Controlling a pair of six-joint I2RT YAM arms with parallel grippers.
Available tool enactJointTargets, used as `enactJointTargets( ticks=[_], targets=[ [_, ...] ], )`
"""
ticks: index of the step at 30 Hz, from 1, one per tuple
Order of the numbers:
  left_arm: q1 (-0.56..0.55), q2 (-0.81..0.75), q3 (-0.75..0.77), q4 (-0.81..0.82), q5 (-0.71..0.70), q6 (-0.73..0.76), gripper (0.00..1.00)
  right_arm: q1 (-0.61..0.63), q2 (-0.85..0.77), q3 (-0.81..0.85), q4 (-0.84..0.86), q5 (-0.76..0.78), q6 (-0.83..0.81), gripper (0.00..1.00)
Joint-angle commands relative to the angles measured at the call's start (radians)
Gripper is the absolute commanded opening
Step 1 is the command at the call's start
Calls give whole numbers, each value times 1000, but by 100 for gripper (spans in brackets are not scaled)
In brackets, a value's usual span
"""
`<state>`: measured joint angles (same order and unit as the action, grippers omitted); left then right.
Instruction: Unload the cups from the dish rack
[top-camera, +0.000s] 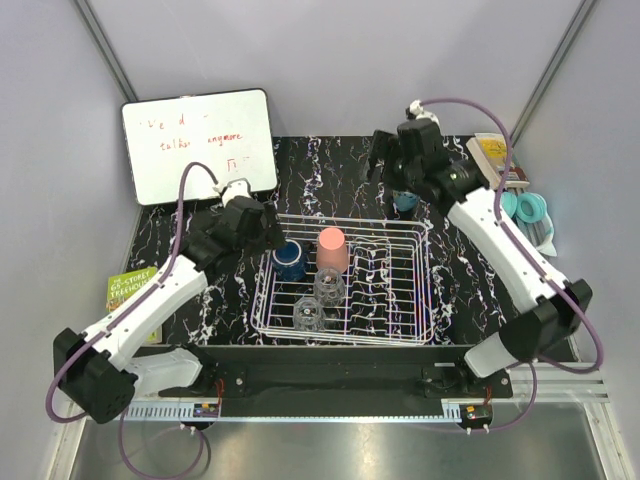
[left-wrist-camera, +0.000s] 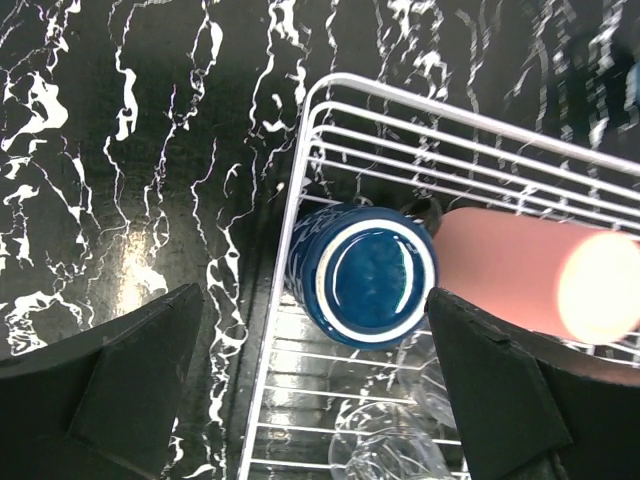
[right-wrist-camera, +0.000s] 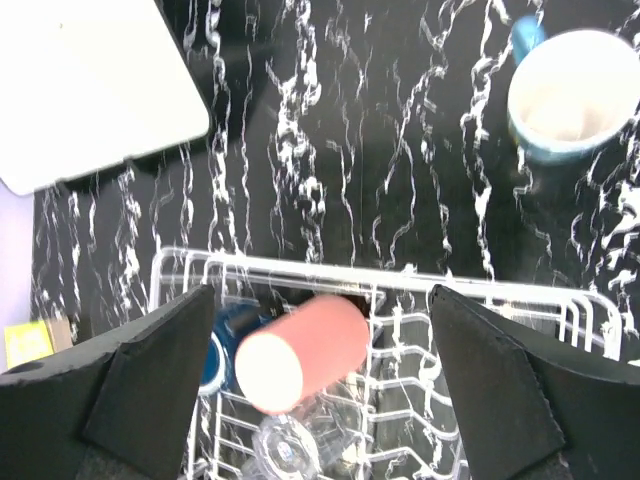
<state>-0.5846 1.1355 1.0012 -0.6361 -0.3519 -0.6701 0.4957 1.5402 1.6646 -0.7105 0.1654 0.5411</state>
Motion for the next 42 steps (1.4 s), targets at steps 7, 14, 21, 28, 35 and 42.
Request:
enactJointTargets(
  ticks=[7,14,21,28,35,42],
  targets=[
    [-47,145,97,38,7,43,99,46,-274,-396,183,51,-12,97],
    [-109,250,142,53,-10,29,99,47,-379,-500,194,51,-9,97],
    [-110,320,106,70,-12,1,99,47,-425,-582,200,46,7,97],
    [-106,383,93,102,-6,0,99,47,-436,-612,209,36,16,97],
    [-93,444,93,125,37,-6,99,47,-434,-632,213,28,22,97],
    [-90,471,85,127,42,-6,95,47,-436,-648,220,28,22,97]
  ],
)
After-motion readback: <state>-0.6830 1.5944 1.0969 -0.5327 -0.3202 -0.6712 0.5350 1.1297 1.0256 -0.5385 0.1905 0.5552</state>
